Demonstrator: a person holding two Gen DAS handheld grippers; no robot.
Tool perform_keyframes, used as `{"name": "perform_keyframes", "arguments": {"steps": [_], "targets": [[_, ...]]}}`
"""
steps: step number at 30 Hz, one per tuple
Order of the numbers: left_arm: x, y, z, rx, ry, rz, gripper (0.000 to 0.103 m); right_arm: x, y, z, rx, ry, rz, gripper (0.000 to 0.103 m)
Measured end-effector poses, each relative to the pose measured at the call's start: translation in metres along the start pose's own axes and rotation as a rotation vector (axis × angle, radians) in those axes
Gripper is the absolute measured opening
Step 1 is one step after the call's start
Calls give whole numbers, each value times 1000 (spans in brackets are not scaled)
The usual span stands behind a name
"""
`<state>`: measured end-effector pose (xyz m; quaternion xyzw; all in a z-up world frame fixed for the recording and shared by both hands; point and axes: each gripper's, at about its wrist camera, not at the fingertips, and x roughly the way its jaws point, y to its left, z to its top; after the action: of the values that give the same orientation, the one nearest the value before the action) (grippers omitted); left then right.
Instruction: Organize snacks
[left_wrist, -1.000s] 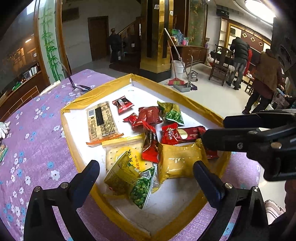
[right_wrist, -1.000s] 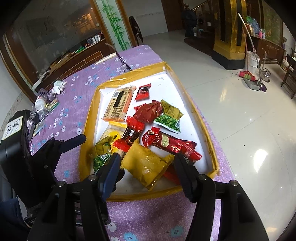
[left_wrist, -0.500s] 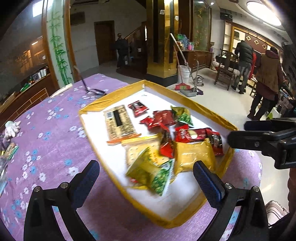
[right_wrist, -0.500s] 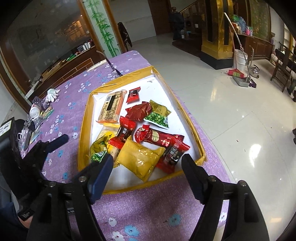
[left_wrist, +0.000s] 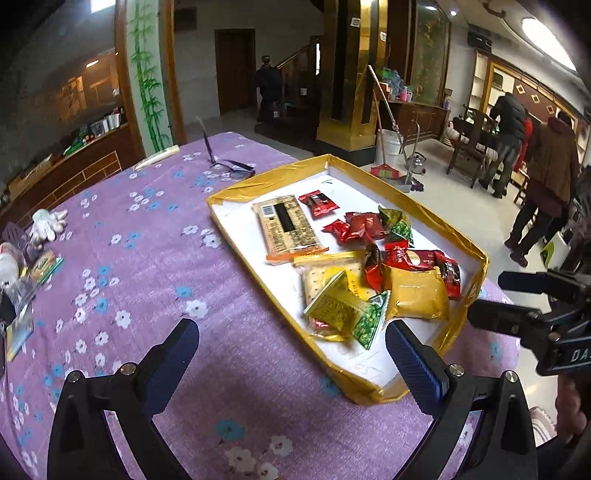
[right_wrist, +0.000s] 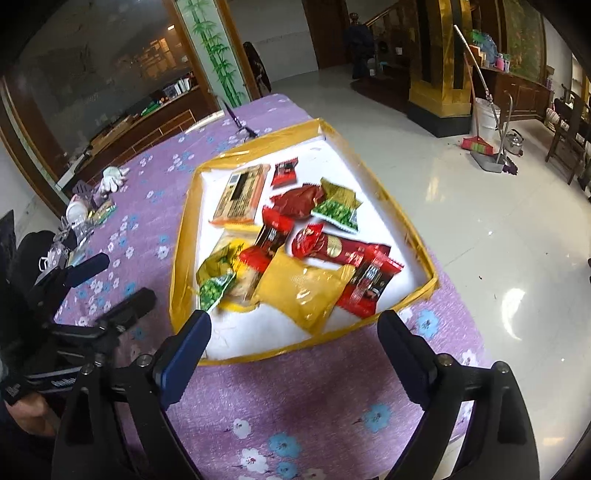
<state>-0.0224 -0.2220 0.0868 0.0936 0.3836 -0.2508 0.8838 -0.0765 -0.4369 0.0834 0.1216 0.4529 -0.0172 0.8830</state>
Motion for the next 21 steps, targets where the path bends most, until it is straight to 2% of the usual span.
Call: {"name": "perform_keyframes", "arguments": {"steps": [4,8,12,18,21], "targets": [[-8,3,0,6,7,28,102,2,4,-3,-3,21,-27,91],[-18,-2,-4,52,5,54,102,2,8,-8,-15,45,-48,91],[-25,-3,-3,71,10,116,102,2,15,-13,-26,57,-71,91],[-30,2,-1,88,67,92,102,-2,20,-21,-27,55,-81,91],[-31,5,1,94,66,141,102,-4,22,-23,-29,51,-88,91]]}}
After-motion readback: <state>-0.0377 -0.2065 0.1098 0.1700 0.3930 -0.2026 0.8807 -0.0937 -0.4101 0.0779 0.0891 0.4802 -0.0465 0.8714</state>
